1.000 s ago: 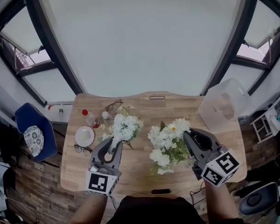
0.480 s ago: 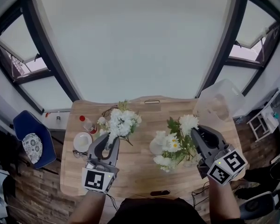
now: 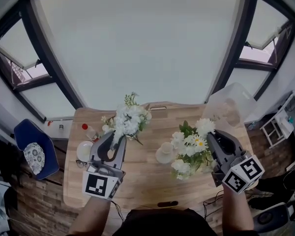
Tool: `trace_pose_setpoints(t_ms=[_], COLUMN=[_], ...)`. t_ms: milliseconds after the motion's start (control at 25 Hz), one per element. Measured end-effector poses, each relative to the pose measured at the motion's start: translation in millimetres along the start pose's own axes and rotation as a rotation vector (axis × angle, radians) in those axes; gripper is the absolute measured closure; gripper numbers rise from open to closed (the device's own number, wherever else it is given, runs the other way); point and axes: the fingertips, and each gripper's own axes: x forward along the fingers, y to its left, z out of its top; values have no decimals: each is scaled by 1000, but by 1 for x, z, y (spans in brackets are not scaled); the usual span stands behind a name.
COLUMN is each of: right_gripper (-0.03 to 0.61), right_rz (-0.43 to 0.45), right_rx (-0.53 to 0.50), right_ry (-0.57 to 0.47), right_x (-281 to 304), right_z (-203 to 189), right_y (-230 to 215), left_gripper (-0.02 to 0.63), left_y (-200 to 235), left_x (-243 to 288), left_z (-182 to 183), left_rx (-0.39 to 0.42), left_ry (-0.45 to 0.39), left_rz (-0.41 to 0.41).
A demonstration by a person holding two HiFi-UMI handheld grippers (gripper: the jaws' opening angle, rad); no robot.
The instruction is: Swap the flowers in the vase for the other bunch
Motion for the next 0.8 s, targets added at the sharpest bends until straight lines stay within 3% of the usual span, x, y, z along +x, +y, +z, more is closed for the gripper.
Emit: trace_pose_setpoints(t_ms=[800], right_gripper=[514], right_rz=[-88], right_rx=[23], right_ry=[-6], right_x=[-36], right_z=[-13], right_y=[-62], left_gripper=[529], left_y=[-51], left_x=[56], left_z=[33], left_rx=[-1], left_ry=[-37], left_rz=[-98])
